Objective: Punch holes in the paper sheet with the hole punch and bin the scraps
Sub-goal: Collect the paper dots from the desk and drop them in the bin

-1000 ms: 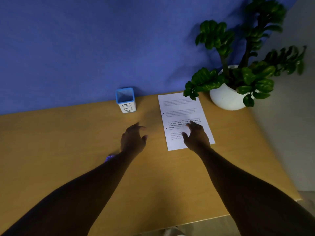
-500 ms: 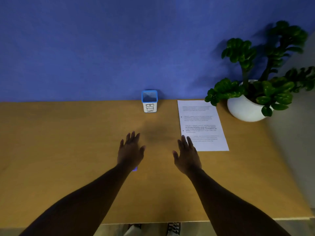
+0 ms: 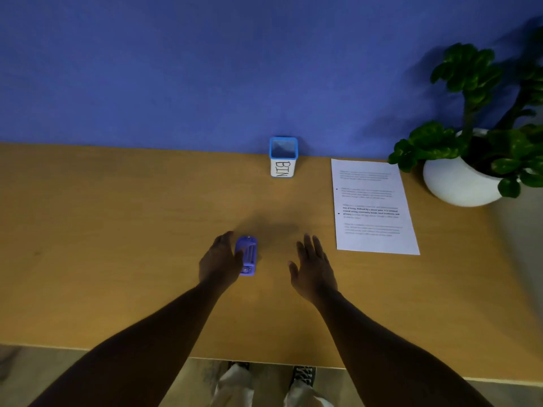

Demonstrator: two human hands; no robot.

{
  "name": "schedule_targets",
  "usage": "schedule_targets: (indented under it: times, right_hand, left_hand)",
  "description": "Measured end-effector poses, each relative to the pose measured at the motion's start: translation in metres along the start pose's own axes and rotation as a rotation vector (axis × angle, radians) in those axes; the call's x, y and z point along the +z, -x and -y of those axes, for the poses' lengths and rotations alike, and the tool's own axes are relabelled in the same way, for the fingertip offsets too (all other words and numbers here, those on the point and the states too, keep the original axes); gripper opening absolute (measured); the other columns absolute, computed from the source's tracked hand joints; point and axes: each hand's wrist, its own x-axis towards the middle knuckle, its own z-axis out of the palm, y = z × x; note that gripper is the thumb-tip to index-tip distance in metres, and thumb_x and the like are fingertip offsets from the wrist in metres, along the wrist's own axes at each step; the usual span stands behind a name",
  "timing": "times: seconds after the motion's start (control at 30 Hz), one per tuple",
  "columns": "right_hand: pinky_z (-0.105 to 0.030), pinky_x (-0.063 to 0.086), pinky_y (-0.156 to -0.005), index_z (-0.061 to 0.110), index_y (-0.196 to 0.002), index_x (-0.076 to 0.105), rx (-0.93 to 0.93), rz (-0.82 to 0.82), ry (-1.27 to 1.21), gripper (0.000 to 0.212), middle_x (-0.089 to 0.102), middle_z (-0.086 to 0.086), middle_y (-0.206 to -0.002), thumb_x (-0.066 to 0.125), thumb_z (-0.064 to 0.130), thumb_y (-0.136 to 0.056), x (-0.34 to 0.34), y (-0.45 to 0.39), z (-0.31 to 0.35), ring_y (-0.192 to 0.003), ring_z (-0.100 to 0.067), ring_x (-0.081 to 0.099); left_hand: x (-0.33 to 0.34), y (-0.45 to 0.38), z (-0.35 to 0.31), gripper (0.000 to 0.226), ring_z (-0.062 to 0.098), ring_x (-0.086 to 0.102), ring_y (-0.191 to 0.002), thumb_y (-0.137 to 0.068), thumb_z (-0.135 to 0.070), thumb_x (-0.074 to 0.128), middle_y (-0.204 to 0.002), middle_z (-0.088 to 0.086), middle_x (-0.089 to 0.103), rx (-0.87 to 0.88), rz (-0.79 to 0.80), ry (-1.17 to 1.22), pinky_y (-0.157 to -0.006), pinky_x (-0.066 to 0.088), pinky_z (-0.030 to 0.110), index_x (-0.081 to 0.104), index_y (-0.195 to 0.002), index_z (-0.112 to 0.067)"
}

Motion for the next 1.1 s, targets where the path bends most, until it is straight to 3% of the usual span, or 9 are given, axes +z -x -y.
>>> schedule_targets:
  times: [0.4,0.6,1.1]
  right_hand:
    - [-0.044,0.007,-0.122,0.011,-0.151,0.023,-0.072,0.025,0.009,0.058,0.004,-0.013,-0.163,0.037,0.034,-0.100,0.026,0.003,0.031,-0.150,-0.029,-0.004]
    - [-0.046,0.001,-0.122,0.012,-0.152,0.025,-0.030,-0.026,-0.002,0.057,0.000,-0.012,-0.163,0.034,0.035,-0.100,0.040,0.005,0.037,-0.150,-0.027,-0.007]
    - [-0.053,-0.005,-0.120,0.011,-0.153,-0.001,0.006,0.018,0.128,0.063,-0.018,-0.016,-0.160,0.022,0.039,-0.101,0.056,0.006,0.040,-0.148,-0.032,-0.018]
  left_hand:
    - [0.012,0.002,0.018,0.030,0.028,0.064,-0.100,-0.098,-0.035,0.052,-0.118,0.008,0.064,0.006,0.026,0.148,-0.084,0.053,0.039,0.061,-0.120,-0.017]
    - [0.022,0.001,0.023,0.027,0.029,0.062,-0.094,-0.100,-0.035,0.048,-0.114,0.010,0.059,0.002,0.012,0.212,-0.080,0.049,0.037,0.059,-0.110,-0.012]
    - [0.023,-0.004,0.021,0.027,0.031,0.060,-0.095,-0.101,-0.029,0.046,-0.115,0.012,0.056,0.009,0.024,0.198,-0.084,0.051,0.042,0.059,-0.108,-0.006]
